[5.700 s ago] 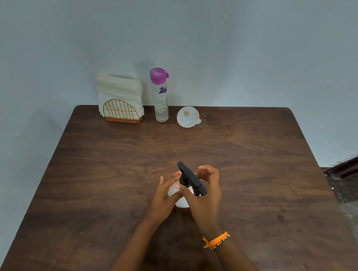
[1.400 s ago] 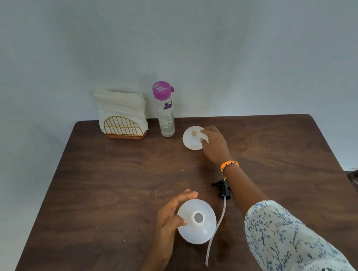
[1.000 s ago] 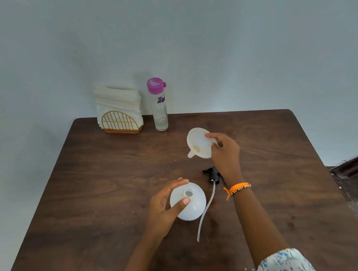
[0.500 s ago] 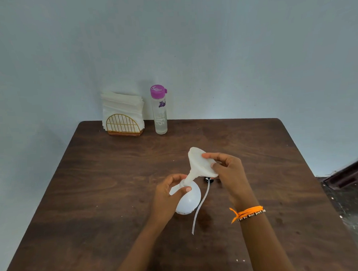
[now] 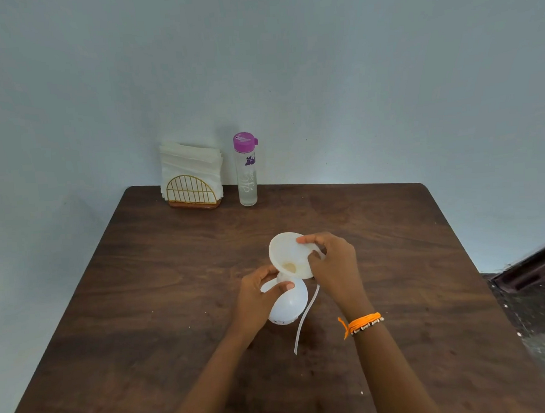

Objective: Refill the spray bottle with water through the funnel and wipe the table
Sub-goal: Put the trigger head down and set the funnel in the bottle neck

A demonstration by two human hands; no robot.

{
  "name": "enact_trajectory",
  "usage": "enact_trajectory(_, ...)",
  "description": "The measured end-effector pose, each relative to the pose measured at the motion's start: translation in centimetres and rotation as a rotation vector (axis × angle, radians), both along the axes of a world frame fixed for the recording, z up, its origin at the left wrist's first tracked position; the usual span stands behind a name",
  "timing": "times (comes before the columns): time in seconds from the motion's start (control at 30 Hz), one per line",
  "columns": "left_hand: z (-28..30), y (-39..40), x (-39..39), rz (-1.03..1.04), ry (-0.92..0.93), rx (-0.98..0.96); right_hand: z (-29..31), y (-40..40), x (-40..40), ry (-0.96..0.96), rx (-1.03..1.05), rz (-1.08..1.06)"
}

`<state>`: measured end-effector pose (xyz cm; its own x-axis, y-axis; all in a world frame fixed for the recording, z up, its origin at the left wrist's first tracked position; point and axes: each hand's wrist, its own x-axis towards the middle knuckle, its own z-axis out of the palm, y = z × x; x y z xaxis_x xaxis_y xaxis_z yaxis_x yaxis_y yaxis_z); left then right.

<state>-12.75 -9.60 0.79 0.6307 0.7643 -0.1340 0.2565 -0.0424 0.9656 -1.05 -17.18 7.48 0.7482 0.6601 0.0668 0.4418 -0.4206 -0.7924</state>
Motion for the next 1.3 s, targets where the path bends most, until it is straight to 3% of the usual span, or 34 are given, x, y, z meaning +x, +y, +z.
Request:
enact_trajectory(0.27,0.4,-0.2,0.2,0.045,-0.005,0.041,-0.5,0.5,-1.6,-0.185,-0.053,0.013)
enact_trajectory(0.6,-0.2,0.0,0.5,0.054,0.083,0.04,-0.8,0.2,-1.8,-0.23,-0.062,0.033)
enact_trajectory(0.93,-0.3,0.1,0.8,0.015,0.098,-0.037,-1.1,-0.5,-1.3,-0.096,0.128,0.076)
enact_trajectory(1.03,0.0,0.0,0.8,0.039,0.153,-0.032,-0.5,-0.7,-0.6,0.004,0.191,0.058)
enact_trajectory(1.3,0.5,1.4,-1.4,-0.09,0.078,-0.171,0.5,0.8,2.8,0.274,0.202,0.072)
